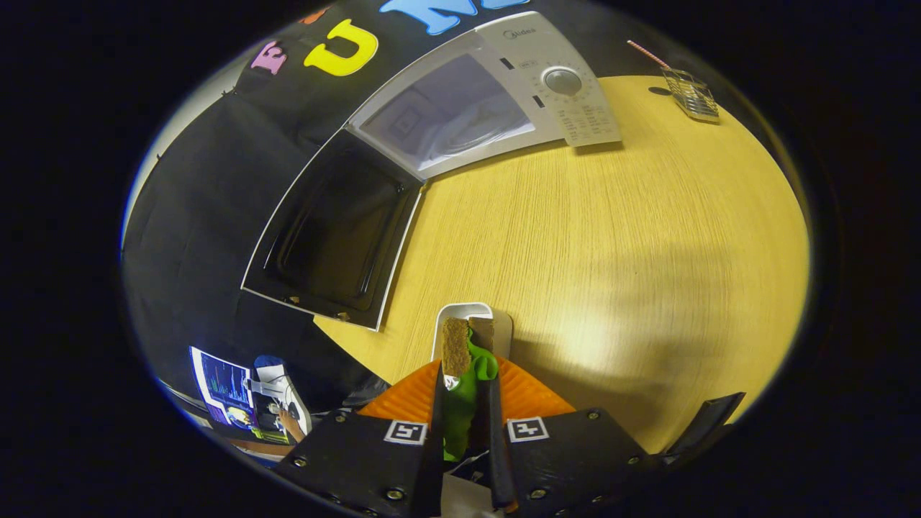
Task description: Open the microwave, put the food inside, and close the microwave door.
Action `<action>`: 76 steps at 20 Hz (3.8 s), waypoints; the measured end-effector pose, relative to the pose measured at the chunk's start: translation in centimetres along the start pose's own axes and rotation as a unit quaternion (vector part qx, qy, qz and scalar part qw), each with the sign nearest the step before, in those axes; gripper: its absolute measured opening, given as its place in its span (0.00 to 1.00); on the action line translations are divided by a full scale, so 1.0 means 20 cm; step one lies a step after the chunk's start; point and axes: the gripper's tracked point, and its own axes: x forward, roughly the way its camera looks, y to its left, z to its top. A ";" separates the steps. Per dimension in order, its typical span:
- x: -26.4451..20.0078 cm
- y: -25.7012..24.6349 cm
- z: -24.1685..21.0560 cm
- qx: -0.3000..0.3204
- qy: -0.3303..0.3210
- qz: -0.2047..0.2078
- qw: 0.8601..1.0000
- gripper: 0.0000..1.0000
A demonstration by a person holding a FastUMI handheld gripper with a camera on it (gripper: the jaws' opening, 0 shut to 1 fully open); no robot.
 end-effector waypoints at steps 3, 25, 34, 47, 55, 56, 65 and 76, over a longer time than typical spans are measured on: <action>-0.04 0.04 0.02 0.016 -0.011 -0.001 1.000 0.26; 0.01 0.36 0.70 0.150 -0.209 0.038 0.966 0.26; 0.22 0.42 1.02 0.185 -0.281 0.054 0.940 0.26; 0.47 0.41 1.34 0.218 -0.380 0.046 0.898 0.26; 0.65 0.31 1.52 0.277 -0.424 0.038 0.862 0.26; 0.68 0.30 1.54 0.285 -0.425 0.040 0.858 0.26; 0.78 0.10 1.68 0.320 -0.464 -0.004 0.826 0.26; 0.87 0.02 1.67 0.286 -0.444 -0.078 0.845 0.34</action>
